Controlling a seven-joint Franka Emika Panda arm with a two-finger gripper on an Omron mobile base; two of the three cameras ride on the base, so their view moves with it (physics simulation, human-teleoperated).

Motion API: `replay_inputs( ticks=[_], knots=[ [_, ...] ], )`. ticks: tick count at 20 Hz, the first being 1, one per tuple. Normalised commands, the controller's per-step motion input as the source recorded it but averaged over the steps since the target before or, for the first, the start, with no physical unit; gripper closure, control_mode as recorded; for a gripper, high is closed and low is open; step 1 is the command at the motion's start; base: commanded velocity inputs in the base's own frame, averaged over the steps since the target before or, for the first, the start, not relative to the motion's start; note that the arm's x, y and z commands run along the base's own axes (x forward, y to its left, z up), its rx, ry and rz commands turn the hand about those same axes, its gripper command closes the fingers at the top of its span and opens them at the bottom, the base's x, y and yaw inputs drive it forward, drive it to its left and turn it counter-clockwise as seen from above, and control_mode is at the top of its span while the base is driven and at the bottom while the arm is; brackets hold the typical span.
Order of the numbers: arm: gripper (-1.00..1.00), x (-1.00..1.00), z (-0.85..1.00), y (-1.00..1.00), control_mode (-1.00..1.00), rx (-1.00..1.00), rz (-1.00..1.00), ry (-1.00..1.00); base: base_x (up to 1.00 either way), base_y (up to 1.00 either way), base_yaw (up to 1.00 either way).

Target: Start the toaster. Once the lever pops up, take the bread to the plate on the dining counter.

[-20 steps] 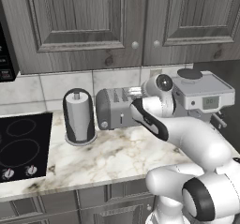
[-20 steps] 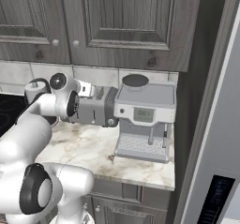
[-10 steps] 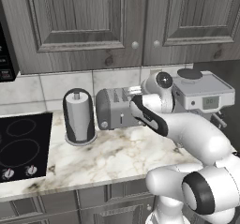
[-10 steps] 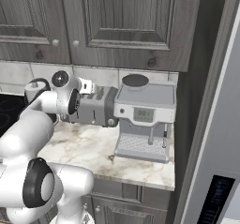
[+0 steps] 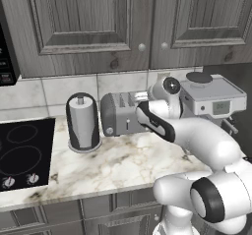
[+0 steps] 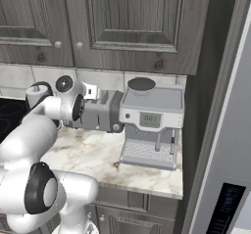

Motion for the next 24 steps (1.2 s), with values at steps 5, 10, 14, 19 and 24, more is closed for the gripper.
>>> replay_inputs(
  ticks=[5,10,14,19,24],
  knots=[
    [-1.00,0.11,-0.26,0.00,-1.00,0.00,0.00,0.00,0.00,0.00,0.00],
    [-1.00,0.16,-0.14,0.00,-1.00,0.00,0.00,0.00,0.00,0.00,0.00],
    [-1.00,0.11,-0.16,0.00,-1.00,0.00,0.00,0.00,0.00,0.00,0.00],
    [-1.00,0.09,-0.12,0.00,-1.00,0.00,0.00,0.00,0.00,0.00,0.00],
    [-1.00,0.13,-0.04,0.00,-1.00,0.00,0.00,0.00,0.00,0.00,0.00]
  ],
)
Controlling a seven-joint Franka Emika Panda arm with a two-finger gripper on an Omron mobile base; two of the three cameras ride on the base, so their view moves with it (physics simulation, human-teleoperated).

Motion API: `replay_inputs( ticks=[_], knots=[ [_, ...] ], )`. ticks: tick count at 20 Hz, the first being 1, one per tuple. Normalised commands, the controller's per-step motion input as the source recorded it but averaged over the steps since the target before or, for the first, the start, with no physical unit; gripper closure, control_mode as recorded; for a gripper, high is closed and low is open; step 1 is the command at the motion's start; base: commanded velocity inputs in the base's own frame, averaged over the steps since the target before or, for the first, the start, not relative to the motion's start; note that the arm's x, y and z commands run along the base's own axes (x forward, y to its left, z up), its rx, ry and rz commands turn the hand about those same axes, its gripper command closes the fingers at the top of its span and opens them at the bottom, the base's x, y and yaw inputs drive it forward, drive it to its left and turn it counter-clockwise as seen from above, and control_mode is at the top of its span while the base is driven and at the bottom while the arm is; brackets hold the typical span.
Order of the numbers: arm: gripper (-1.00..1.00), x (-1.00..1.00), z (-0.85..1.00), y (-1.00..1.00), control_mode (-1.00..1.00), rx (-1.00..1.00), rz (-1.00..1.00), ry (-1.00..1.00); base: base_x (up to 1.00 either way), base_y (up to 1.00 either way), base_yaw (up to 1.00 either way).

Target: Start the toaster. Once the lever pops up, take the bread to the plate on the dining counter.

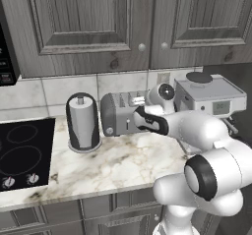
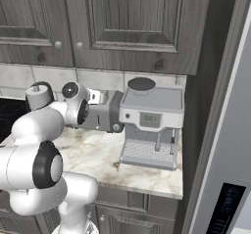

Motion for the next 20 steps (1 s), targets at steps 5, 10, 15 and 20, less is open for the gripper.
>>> replay_inputs(
  ticks=[5,10,15,20],
  knots=[
    [-1.00,0.12,0.00,0.00,-1.00,0.00,0.00,0.00,0.00,0.00,0.00],
    [-1.00,0.19,0.00,0.00,-1.00,0.00,0.00,0.00,0.00,0.00,0.00],
    [-1.00,0.25,0.00,0.00,-1.00,0.00,0.00,0.00,0.00,0.00,0.00],
    [-1.00,0.12,-0.04,0.00,-1.00,0.00,0.00,0.01,0.00,0.00,0.00]
  ],
)
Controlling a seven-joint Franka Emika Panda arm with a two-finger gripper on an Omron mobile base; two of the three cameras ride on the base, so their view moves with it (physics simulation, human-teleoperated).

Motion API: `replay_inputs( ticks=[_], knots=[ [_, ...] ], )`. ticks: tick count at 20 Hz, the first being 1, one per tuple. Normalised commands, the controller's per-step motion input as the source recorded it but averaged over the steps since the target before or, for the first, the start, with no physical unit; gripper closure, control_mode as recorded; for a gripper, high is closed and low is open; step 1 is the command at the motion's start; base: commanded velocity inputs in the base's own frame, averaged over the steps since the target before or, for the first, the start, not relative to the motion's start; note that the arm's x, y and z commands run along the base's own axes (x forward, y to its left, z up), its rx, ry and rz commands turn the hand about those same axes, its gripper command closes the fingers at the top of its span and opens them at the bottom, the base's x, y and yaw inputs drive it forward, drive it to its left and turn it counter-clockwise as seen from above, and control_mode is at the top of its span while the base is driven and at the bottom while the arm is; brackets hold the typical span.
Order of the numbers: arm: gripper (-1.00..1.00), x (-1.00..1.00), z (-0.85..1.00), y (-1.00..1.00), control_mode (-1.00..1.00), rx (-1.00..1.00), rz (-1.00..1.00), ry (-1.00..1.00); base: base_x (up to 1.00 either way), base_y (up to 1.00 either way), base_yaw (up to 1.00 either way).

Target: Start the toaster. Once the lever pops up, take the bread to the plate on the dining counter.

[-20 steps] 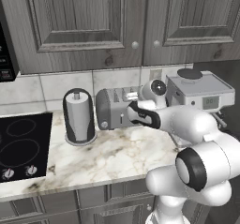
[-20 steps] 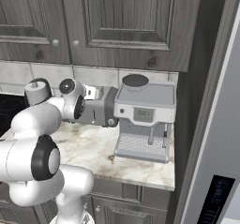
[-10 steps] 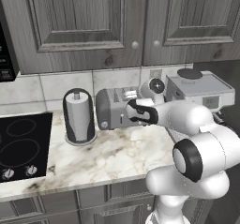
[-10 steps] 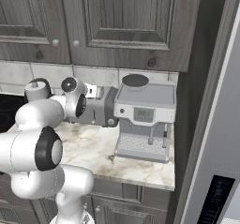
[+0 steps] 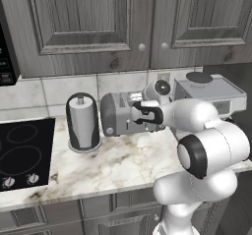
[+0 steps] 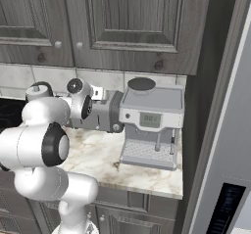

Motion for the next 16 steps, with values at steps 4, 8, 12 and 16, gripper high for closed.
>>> replay_inputs(
  ticks=[4,8,12,16],
  knots=[
    [-1.00,0.01,-0.08,0.00,-1.00,0.00,0.00,0.00,0.00,0.00,0.00],
    [-1.00,0.00,-0.09,0.00,-1.00,0.00,0.00,0.00,0.00,0.00,0.00],
    [-1.00,0.00,-0.06,0.00,-1.00,0.00,0.00,0.00,0.00,0.00,0.00],
    [-1.00,0.00,0.00,0.00,-1.00,0.00,0.00,0.00,0.00,0.00,0.00]
  ],
)
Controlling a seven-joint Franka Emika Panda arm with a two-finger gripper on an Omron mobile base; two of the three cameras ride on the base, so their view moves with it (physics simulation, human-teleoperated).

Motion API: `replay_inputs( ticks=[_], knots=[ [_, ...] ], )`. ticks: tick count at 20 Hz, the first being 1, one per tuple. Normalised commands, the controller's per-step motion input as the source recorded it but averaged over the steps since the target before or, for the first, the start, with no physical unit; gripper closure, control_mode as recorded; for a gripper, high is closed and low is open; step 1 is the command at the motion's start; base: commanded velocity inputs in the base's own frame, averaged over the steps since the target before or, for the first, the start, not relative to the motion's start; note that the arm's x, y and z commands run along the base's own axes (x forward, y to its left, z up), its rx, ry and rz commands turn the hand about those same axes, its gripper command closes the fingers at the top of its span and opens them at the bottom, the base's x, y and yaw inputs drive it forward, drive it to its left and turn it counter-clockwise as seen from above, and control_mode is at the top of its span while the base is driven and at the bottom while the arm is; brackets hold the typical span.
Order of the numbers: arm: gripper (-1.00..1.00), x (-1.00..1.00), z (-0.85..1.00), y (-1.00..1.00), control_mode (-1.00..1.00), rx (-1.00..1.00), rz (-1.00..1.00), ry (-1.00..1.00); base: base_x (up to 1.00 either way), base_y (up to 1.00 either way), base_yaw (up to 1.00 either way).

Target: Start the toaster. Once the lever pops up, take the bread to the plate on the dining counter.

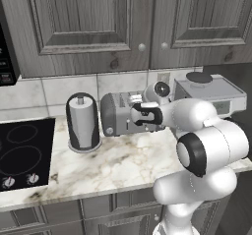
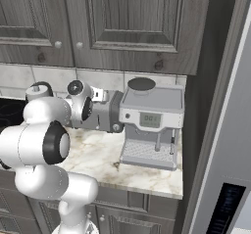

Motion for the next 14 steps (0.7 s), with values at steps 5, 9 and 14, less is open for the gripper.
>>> replay_inputs(
  ticks=[5,9,14],
  knots=[
    [-1.00,0.00,0.00,0.00,-1.00,0.00,0.00,0.00,0.00,0.00,0.00],
    [-1.00,0.00,0.00,0.00,-1.00,0.00,0.00,0.00,0.00,0.00,0.00],
    [-1.00,0.00,0.00,0.00,-1.00,0.00,0.00,0.00,0.00,0.00,0.00]
  ],
)
